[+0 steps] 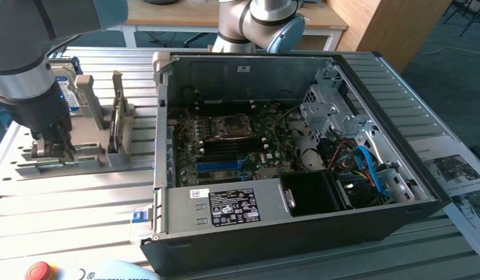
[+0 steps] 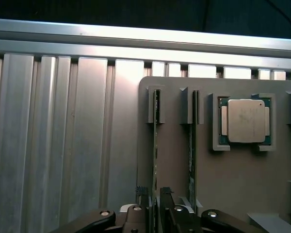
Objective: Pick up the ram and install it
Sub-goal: 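Pick up the ram and move it above insertion slot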
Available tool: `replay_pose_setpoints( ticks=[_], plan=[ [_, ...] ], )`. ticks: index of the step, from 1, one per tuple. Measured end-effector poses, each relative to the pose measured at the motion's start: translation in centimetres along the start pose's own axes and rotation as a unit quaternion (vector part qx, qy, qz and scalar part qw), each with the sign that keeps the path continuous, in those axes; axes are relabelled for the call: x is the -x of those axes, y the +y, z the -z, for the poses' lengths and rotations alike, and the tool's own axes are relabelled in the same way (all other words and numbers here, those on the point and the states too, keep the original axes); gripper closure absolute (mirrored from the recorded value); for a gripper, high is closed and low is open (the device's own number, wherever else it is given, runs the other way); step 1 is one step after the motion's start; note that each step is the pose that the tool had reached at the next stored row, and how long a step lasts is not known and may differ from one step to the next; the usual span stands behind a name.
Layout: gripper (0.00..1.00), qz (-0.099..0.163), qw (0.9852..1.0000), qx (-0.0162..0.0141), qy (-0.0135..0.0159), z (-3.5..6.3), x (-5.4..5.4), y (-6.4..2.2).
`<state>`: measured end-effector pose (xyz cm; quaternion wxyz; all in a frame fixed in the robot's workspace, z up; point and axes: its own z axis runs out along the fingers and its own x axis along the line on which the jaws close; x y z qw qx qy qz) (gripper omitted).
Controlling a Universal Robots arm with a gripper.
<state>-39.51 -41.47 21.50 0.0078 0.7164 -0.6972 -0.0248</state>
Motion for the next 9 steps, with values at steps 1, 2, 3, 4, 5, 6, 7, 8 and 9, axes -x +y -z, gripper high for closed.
replay_pose_setpoints(
  ticks=[1, 2, 3, 4, 5, 6, 7, 8, 9],
  plan=[
    [0.76, 0.000, 1.0000, 0.0001, 0.0001, 0.00, 0.09, 0.00],
    [0.76, 0.000, 1.0000, 0.0000, 0.0000, 0.00, 0.11, 0.00],
    [0.76, 0.000, 1.0000, 0.0001, 0.0001, 0.00, 0.11, 0.00],
    [0.76, 0.000, 1.0000, 0.0001, 0.0001, 0.00, 0.11, 0.00],
    [0.76, 0.000, 1.0000, 0.0002, 0.0001, 0.00, 0.11, 0.00],
    [0.76, 0.000, 1.0000, 0.0002, 0.0002, -0.01, 0.12, 0.00],
    [0.76, 0.002, 1.0000, 0.0002, 0.0002, -0.02, 0.12, 0.01],
    [0.76, 0.005, 1.0000, 0.0003, 0.0004, -0.03, 0.12, 0.00],
    [0.76, 0.009, 1.0000, 0.0003, 0.0005, -0.04, 0.12, 0.00]
  ],
)
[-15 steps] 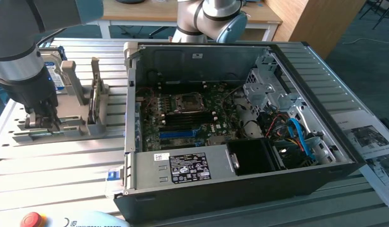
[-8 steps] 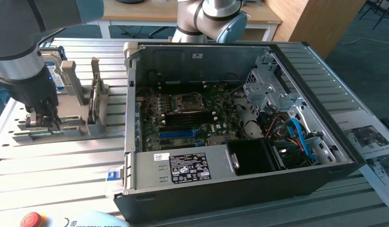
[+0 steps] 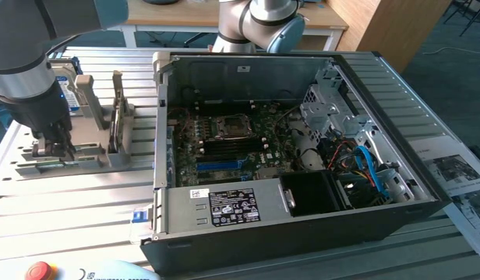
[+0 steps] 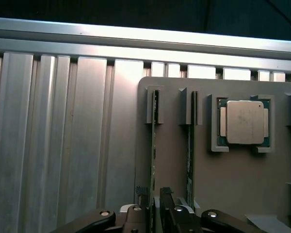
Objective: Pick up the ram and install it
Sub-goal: 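Pick up the ram and move it above insertion slot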
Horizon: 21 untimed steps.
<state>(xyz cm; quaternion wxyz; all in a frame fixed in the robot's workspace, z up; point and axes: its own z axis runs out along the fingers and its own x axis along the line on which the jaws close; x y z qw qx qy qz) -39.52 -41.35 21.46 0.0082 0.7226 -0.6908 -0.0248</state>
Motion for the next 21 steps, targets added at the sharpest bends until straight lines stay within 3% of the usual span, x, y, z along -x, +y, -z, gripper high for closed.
replay_pose_setpoints(
  ticks=[21],
  plan=[
    [0.76, 0.005, 1.0000, 0.0001, 0.0002, -0.92, -0.02, -0.04]
  ],
)
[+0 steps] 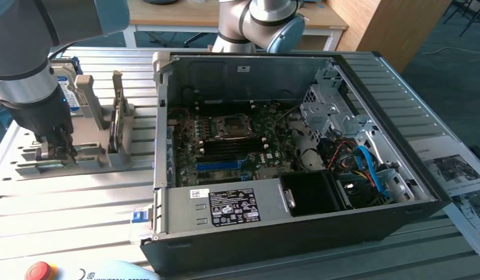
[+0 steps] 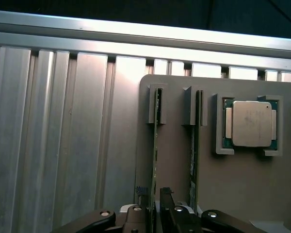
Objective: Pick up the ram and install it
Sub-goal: 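Pick up the ram and move it above insertion slot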
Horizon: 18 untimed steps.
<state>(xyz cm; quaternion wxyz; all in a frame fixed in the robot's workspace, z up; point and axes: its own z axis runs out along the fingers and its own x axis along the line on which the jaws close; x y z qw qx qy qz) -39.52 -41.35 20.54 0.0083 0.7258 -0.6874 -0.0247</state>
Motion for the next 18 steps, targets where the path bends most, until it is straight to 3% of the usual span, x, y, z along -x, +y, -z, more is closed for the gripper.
replay_pose_setpoints(
  ticks=[18],
  plan=[
    [0.76, 0.000, 1.0000, 0.0000, 0.0000, -0.37, 0.22, 0.09]
  ],
)
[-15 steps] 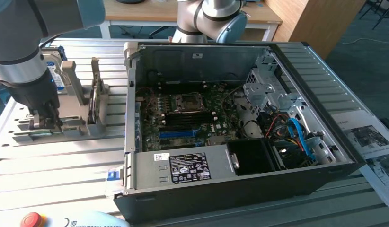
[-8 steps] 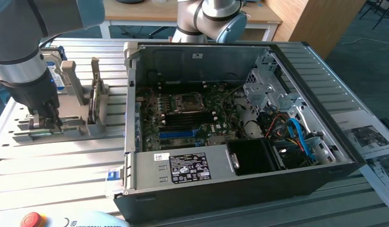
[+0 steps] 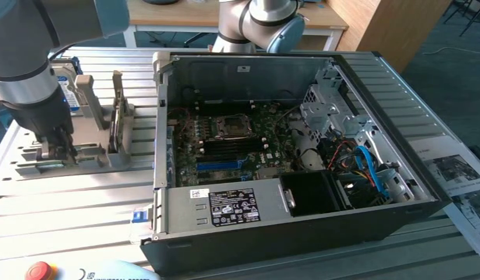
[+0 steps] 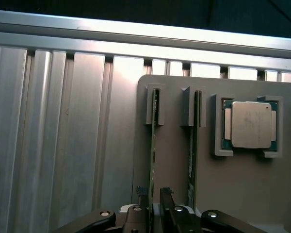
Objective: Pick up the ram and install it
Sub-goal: 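Pick up the ram and move it above insertion slot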
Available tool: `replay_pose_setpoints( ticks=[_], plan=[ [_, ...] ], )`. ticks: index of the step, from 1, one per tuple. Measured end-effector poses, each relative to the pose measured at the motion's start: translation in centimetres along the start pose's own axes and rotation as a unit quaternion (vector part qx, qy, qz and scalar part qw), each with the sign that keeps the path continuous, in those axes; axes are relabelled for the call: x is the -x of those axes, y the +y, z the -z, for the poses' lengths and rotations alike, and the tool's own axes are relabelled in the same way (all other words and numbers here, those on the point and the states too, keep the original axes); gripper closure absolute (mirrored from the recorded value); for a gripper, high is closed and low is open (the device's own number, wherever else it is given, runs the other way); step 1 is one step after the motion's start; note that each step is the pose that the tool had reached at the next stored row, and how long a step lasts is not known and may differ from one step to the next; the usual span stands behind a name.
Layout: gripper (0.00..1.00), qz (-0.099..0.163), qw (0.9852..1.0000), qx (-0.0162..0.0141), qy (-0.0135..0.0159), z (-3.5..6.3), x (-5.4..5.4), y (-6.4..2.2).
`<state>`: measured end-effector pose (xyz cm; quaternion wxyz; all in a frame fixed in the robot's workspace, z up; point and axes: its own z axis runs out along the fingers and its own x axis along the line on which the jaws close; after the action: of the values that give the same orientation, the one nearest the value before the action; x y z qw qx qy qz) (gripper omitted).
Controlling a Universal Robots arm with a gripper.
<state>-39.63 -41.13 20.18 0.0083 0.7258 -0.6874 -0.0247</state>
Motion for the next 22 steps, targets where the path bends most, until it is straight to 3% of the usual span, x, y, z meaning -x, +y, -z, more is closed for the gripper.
replay_pose_setpoints(
  ticks=[22],
  plan=[
    [0.76, 0.000, 1.0000, 0.0000, 0.0000, -0.25, -0.01, -0.01]
  ],
)
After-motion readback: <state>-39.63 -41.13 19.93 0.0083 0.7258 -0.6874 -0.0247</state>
